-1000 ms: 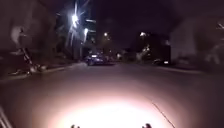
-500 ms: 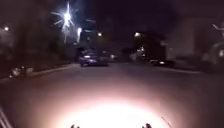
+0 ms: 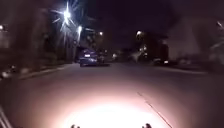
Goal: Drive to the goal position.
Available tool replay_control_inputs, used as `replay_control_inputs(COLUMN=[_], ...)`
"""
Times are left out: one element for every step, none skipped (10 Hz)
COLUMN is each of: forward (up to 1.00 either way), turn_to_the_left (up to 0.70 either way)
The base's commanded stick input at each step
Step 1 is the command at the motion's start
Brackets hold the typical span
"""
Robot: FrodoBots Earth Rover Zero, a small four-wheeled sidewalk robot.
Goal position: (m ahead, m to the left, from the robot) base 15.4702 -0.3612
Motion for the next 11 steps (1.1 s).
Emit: replay_control_inputs(forward=[0.85,0.85,0.85,0.85,0.85,0.85,0.85,0.85,0.85,0.85,0.85], turn_to_the_left=[0.00,0.00,-0.06,-0.34,-0.34,-0.34,-0.12,0.00,0.00,0.00,0.00])
